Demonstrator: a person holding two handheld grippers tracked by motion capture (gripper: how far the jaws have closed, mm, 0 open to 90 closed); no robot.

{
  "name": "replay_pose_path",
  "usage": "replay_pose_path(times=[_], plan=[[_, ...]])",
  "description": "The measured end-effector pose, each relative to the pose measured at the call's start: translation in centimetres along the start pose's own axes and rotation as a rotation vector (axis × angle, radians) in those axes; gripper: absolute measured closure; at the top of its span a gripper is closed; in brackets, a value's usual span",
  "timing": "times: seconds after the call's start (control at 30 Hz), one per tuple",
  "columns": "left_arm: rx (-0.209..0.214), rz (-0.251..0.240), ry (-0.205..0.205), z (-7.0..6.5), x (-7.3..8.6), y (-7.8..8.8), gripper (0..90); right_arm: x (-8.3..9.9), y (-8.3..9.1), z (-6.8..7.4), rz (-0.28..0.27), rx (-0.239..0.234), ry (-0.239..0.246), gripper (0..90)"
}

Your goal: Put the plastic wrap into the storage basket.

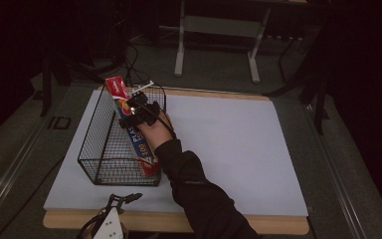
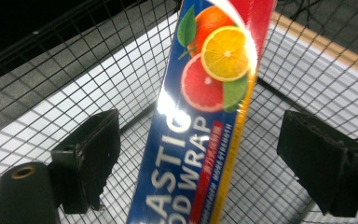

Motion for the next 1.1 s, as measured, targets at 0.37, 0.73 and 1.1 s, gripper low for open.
replay_pose_path(times=[0.37, 0.73, 1.1], plan=[[-0.002, 0.011, 0.002, 0.0, 0.1, -0.3, 0.1, 1.1, 4.4, -1.4, -0.095, 0.0, 0.07, 14.5], [-0.001, 0.024, 0.001, 0.0, 0.2, -0.6, 0.1, 3.7, 7.2, -4.0, -0.114, -0.004, 0.096, 14.6], [0.002, 0.033, 0.003, 0.0, 0.3, -0.7, 0.1, 7.2, 9.8, -6.7, -0.158, 0.017, 0.107, 14.5]])
Point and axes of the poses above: each handheld gripper's, and its own axes: y roughly backward along the jaws, x roughly out of its underside, z roughly to its left, the point moved 2 cm from there along -y, roughly forward along the jaws
